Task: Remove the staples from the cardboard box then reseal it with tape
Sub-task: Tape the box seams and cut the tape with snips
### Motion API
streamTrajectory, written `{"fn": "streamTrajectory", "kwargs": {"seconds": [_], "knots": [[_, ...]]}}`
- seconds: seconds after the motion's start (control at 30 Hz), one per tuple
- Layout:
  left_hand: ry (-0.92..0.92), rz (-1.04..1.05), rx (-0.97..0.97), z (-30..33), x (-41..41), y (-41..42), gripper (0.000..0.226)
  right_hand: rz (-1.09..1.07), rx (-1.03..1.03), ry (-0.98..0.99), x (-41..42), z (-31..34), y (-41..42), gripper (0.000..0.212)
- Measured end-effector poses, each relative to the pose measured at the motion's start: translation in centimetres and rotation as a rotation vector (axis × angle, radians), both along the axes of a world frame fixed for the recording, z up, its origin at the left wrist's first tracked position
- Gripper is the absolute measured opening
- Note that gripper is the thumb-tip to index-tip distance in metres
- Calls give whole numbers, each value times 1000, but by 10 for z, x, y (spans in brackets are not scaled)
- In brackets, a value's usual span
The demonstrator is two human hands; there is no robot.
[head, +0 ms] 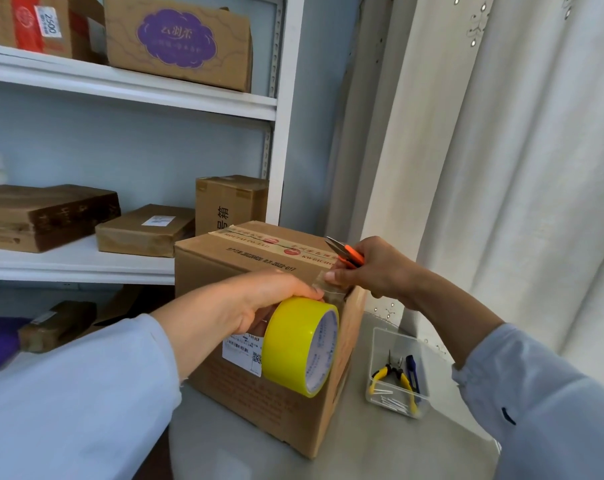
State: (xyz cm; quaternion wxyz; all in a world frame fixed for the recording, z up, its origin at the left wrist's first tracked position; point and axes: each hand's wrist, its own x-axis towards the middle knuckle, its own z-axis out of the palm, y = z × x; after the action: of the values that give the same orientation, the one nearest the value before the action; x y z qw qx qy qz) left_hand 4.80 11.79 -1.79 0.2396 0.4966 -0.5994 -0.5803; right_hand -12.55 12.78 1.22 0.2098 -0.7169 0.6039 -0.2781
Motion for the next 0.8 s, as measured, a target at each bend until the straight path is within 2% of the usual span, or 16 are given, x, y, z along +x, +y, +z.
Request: {"fn": "streamTrajectory", "kwargs": {"seconds": [0.57, 0.67, 0.7, 0.8], "knots": [[-19, -33, 32, -7, -1, -3, 26, 28, -79, 142, -2, -13, -10, 11], [-20, -35, 20, -7, 1, -1, 20, -34, -81, 157, -5, -15, -12, 34], [-23, -38, 13, -8, 0, -1, 18, -43, -66, 137, -7, -16, -12, 36], [-26, -43, -9, -7, -1, -1, 16, -18, -48, 43, -11, -21, -11, 19]]}}
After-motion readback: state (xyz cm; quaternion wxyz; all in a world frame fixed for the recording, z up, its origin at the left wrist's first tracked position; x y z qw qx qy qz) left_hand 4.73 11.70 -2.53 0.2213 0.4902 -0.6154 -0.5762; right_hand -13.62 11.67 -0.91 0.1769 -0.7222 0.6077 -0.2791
